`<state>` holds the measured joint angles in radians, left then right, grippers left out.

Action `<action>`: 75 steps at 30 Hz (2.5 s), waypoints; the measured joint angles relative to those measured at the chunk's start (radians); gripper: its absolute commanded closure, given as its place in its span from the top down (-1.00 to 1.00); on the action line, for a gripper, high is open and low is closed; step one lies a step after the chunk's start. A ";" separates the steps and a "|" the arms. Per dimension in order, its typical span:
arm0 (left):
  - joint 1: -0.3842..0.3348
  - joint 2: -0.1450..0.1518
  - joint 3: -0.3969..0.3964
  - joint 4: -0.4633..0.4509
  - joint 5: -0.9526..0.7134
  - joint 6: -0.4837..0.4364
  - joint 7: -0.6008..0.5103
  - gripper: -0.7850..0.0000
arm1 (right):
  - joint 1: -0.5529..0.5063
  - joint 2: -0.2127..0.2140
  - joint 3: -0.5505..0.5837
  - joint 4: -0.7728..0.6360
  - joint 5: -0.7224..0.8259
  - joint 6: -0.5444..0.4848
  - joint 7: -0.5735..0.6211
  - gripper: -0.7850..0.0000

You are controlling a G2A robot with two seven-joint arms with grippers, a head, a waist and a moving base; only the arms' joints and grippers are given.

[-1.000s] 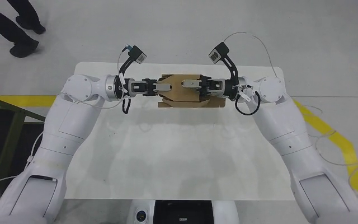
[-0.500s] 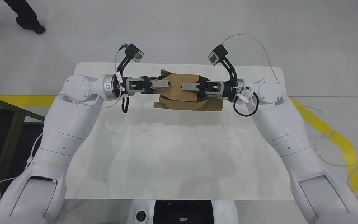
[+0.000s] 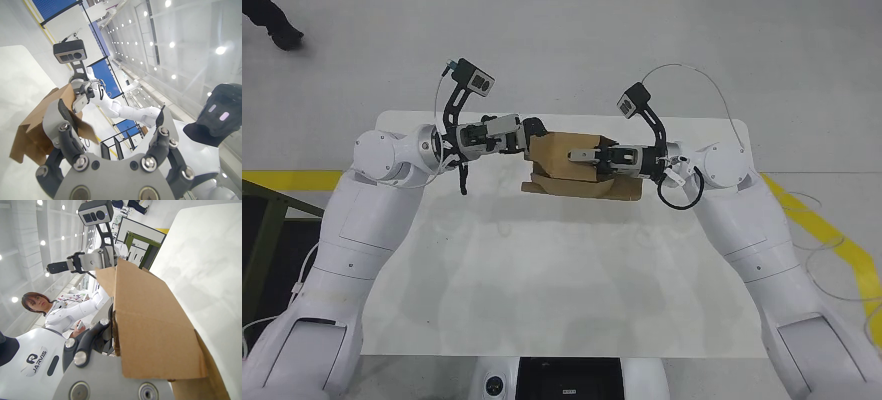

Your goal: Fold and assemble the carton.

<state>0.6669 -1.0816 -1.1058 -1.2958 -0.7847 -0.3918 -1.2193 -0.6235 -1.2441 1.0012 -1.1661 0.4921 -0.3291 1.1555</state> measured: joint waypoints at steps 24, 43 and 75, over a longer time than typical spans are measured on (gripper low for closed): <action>-0.051 -0.045 0.078 0.029 -0.034 0.026 -0.065 1.00 | -0.004 -0.008 -0.002 -0.033 -0.015 0.014 -0.029 -1.00; -0.027 -0.024 -0.025 0.076 0.034 0.057 -0.081 1.00 | -0.041 0.009 0.049 -0.069 -0.027 0.036 -0.018 -1.00; -0.025 -0.031 -0.042 0.052 0.093 0.049 -0.050 1.00 | -0.045 0.002 0.016 -0.094 -0.005 0.051 0.027 -1.00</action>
<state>0.6418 -1.1124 -1.1479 -1.2438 -0.6917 -0.3428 -1.2697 -0.6684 -1.2425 1.0167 -1.2601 0.4871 -0.2781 1.1827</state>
